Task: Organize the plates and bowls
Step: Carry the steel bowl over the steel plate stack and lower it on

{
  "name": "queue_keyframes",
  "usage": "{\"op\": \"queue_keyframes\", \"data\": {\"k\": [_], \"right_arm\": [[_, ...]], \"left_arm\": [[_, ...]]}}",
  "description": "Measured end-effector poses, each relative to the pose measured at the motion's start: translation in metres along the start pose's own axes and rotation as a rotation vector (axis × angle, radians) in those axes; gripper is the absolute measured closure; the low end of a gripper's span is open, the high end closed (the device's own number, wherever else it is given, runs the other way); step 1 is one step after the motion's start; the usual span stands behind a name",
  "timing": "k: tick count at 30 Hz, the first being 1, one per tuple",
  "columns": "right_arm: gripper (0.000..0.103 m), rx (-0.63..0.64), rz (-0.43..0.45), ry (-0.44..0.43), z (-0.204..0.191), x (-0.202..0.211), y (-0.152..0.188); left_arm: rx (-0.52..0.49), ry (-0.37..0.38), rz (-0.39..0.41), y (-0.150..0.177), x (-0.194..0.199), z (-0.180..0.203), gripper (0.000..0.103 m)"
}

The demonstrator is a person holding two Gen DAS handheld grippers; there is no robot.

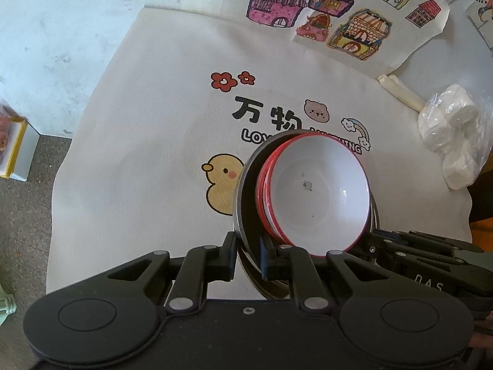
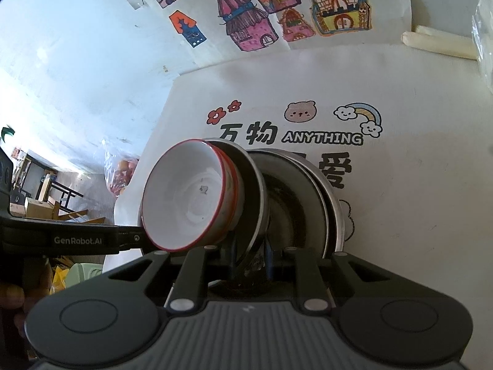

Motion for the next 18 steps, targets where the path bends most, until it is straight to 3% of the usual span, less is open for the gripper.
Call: {"op": "queue_keyframes", "data": {"k": [18], "right_arm": [[0.082,-0.071,-0.004,0.026,0.016,0.003,0.004]], "left_arm": [[-0.053,0.002,-0.063,-0.003,-0.015,0.015,0.087]]}}
Point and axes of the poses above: each gripper's, at about its wrist camera, not at the fingertips, and x roughly against the way its jaws point, z to its right, y to its underside, the point moved 5 cm from there along -x, roughly the way its jaws point, and after that the axes turned 3 degrees about x, right-handed, at the moved point
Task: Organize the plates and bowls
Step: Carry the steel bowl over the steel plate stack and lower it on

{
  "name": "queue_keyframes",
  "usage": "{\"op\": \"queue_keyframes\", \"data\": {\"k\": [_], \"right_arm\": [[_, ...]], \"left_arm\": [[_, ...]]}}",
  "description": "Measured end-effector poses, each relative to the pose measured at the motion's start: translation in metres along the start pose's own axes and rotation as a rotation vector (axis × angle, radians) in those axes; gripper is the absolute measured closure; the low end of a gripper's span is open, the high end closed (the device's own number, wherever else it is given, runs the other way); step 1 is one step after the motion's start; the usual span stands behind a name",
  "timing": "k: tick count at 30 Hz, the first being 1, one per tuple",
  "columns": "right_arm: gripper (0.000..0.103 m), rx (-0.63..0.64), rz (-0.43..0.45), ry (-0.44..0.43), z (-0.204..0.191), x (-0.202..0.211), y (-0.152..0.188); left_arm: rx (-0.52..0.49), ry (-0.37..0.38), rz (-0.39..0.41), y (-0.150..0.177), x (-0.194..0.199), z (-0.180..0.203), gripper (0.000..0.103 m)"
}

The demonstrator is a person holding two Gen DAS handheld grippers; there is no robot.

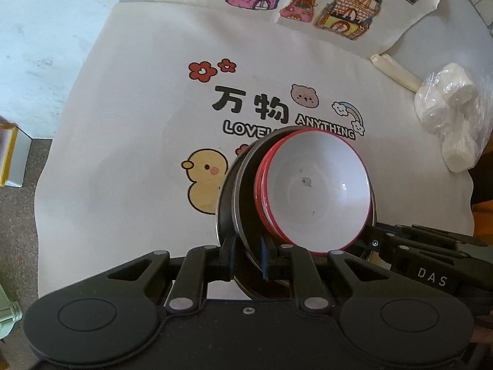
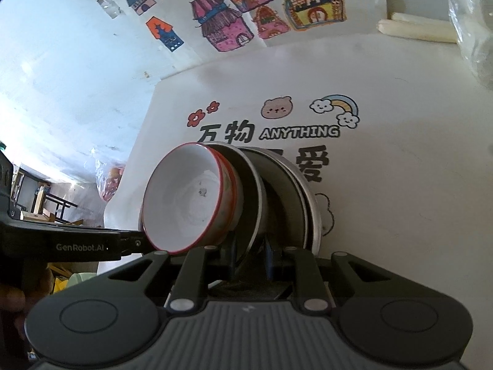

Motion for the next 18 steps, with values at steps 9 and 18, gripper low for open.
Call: {"op": "queue_keyframes", "data": {"k": [9,18], "right_arm": [[0.082,0.001,0.0,0.004,0.0007,-0.0003,0.0003],[0.082,0.001,-0.001,0.004,0.001,-0.0004,0.0006]], "left_arm": [[-0.005,0.001,-0.002,-0.0005,-0.0006,-0.0001,0.087],[-0.004,0.001,-0.002,-0.0004,-0.0007,-0.0004,0.087]]}}
Point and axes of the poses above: each gripper's, at about its wrist camera, not at the fingertips, and x roughly against the way its jaws point, z to its right, y to its underside, the point moved 5 cm from there along -x, roughly the way its jaws point, and after that the axes turned 3 degrees about x, right-handed, at the moved point
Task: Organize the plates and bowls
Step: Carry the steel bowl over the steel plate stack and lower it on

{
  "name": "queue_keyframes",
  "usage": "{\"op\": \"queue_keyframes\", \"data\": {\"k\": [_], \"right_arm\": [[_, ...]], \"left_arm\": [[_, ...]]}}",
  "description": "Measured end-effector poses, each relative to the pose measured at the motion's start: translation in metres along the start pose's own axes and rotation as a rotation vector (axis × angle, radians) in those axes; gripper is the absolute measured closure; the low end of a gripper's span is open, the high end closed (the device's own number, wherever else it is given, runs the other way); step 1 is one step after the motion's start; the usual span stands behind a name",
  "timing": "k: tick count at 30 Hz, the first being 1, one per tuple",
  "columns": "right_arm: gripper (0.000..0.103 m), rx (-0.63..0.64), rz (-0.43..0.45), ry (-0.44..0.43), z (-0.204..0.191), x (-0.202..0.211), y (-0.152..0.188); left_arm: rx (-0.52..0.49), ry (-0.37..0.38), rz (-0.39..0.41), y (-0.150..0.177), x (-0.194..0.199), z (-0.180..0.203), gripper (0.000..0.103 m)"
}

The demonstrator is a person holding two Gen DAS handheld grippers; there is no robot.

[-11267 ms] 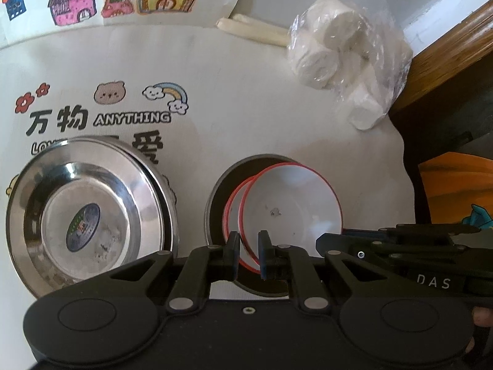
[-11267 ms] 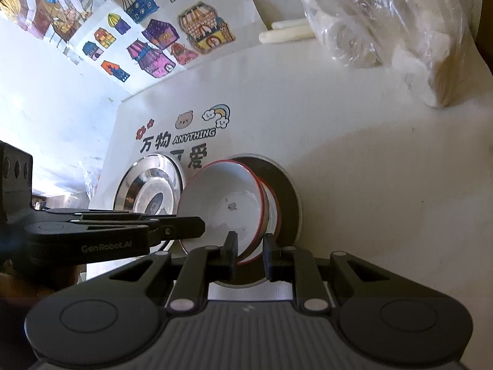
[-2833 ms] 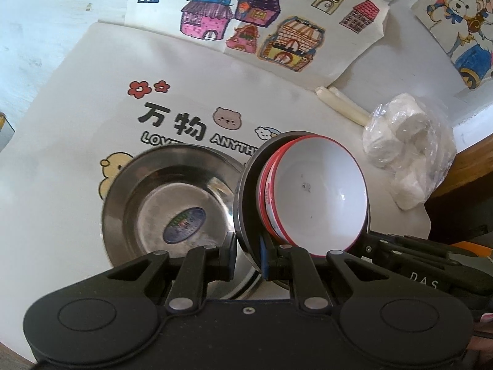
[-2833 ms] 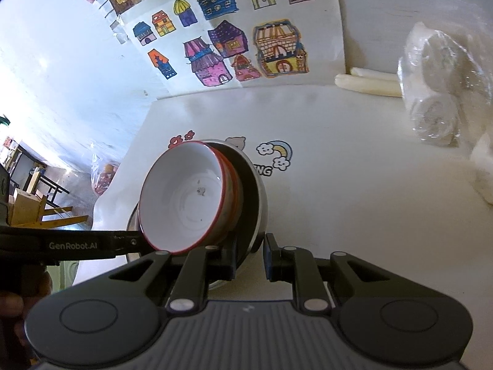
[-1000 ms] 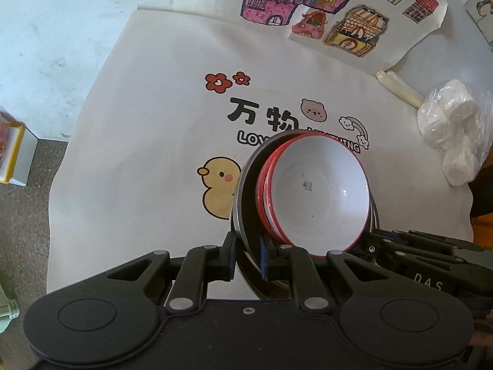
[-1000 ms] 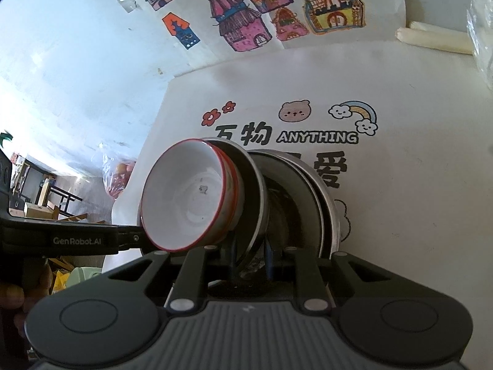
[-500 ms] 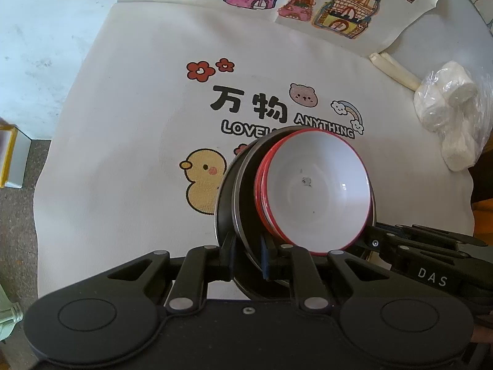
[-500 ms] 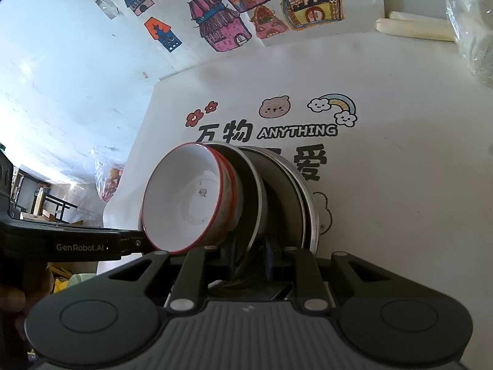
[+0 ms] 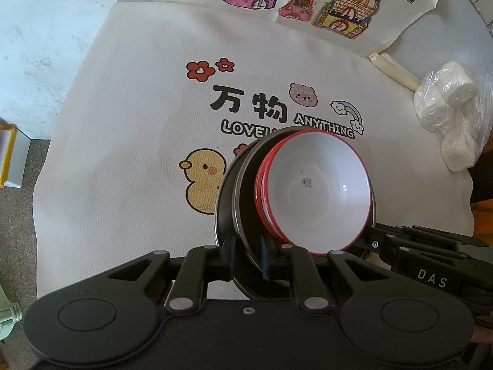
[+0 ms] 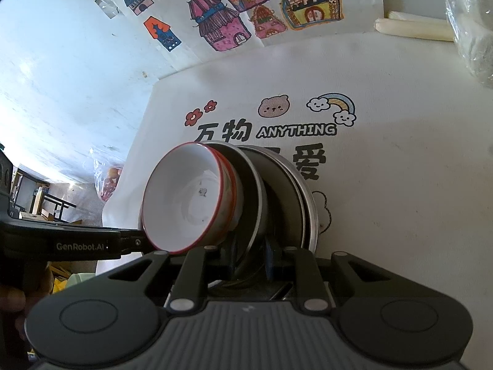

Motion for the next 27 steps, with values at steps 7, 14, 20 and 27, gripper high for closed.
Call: {"op": "queue_keyframes", "data": {"k": [7,14,20,27], "right_arm": [[0.08,-0.002,-0.002,0.003,0.0006,-0.0007,0.002],[0.081,-0.007,0.007,0.008,-0.0002,0.0012,0.0046],[0.08,-0.011,0.011,0.01,-0.0001,0.0029,0.0059],[0.08,-0.001,0.022,0.012,-0.0014,0.0074,0.0071]], "left_arm": [[-0.001,0.004,0.0,0.0006,0.0002,0.0001,0.088],[-0.009,0.003,0.0,0.0011,0.0004,0.0009,0.087],[-0.014,0.001,-0.003,0.0012,-0.0001,0.0014,0.087],[-0.014,-0.007,0.009,0.0018,0.0013,0.0014,0.087]]}}
Point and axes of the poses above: each gripper's, at about its wrist camera, not at the fingertips, and x roughly against the way its jaws point, z to its right, y to its underside, the point moved 5 cm from there along -x, roughly the way its jaws point, and after that the axes turned 3 degrees about x, right-handed, at the moved point
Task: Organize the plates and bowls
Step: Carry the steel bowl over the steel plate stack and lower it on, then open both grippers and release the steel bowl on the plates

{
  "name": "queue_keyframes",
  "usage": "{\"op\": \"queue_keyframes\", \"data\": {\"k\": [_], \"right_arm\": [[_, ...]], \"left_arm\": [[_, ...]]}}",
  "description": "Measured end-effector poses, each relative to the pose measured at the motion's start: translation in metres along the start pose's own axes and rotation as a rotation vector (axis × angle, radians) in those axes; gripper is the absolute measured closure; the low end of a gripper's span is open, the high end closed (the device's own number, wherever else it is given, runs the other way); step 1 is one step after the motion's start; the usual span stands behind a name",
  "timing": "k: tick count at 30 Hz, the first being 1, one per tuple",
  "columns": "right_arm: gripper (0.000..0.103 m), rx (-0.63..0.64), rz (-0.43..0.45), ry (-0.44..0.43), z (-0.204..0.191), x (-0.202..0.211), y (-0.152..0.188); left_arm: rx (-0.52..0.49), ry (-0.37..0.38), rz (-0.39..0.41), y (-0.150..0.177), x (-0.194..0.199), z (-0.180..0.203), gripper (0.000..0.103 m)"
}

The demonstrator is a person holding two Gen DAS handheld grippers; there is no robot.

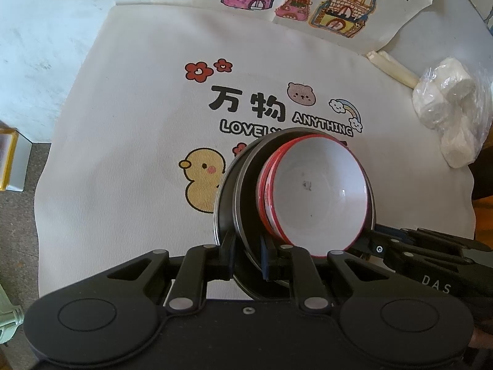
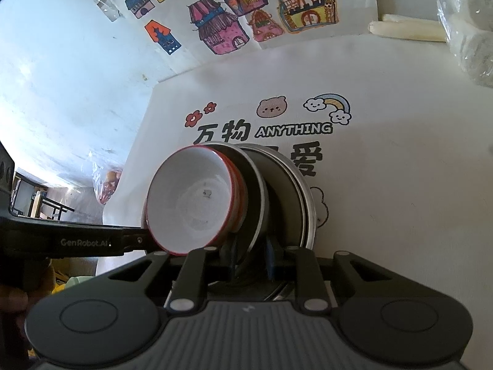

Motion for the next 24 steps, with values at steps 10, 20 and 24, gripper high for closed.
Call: {"op": "queue_keyframes", "data": {"k": [10,20,24], "right_arm": [[0.073,0.011,0.011,0.02,-0.001,0.005,0.0],[0.063,0.007,0.031,0.043,0.002,0.011,0.001],[0.059,0.014,0.039,0.05,0.002,0.015,0.001]], "left_arm": [[0.005,-0.003,0.008,0.0,0.003,-0.002,0.084],[0.002,-0.018,0.015,0.0,0.006,-0.002,0.079],[-0.005,-0.035,0.039,0.001,0.01,-0.005,0.061]]}}
Point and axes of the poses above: each gripper's, at about its wrist camera, not at the fingertips, and x roughly against the way its jaws point, z to its right, y to its underside, the point moved 5 cm from there along -x, roughly the way its jaws point, and after that the axes turned 3 degrees about x, right-handed, at the moved point
